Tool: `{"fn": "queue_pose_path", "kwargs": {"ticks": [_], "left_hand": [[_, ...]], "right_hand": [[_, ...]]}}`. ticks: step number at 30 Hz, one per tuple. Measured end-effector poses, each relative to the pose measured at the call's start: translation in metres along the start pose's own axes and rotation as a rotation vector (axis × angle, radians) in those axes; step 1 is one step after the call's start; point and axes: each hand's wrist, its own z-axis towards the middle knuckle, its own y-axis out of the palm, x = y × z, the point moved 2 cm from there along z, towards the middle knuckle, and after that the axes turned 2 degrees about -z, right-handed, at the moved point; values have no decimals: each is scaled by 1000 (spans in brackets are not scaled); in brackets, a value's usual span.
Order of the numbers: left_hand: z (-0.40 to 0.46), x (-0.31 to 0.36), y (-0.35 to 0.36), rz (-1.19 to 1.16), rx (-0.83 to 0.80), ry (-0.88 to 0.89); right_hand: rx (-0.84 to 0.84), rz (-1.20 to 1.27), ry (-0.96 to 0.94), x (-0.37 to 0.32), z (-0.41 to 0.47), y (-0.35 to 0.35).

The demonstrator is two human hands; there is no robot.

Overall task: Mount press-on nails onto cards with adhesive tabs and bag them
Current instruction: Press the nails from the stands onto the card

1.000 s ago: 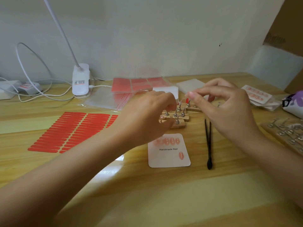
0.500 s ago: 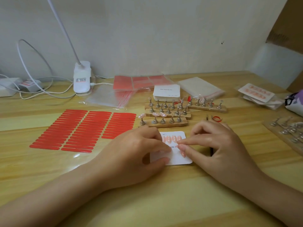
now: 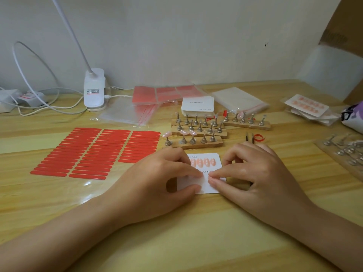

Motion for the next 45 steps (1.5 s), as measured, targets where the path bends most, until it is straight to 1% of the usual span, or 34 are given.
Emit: {"fn": "queue_pose_path", "kwargs": {"ticks": [8,18,24,29,33,36,38,45], "left_hand": [[0,0,0,-3,0,0],[0,0,0,-11,-7,-3],[1,0,0,-14,-15,-14],[1,1,0,-13,-27,-22],[3,1,0,-3,-36,-28],[3,3,-1,23,-35,-18],[3,4,0,50,-41,-9],[3,7,2,104,-54,67]], "right_hand": [[-43,-6,-6,-1,0,-1],[-95,-106,-115,-4,0,-5],[-144,-109,-113,-5,2,-6],[-172,-39,-65,-3,0,-6],[-142,185,62,4,0,-3],[-41,309,147,9,1,-5],[-5,319,153,10,1,-7],[-18,214,38,6,-1,-6]]}}
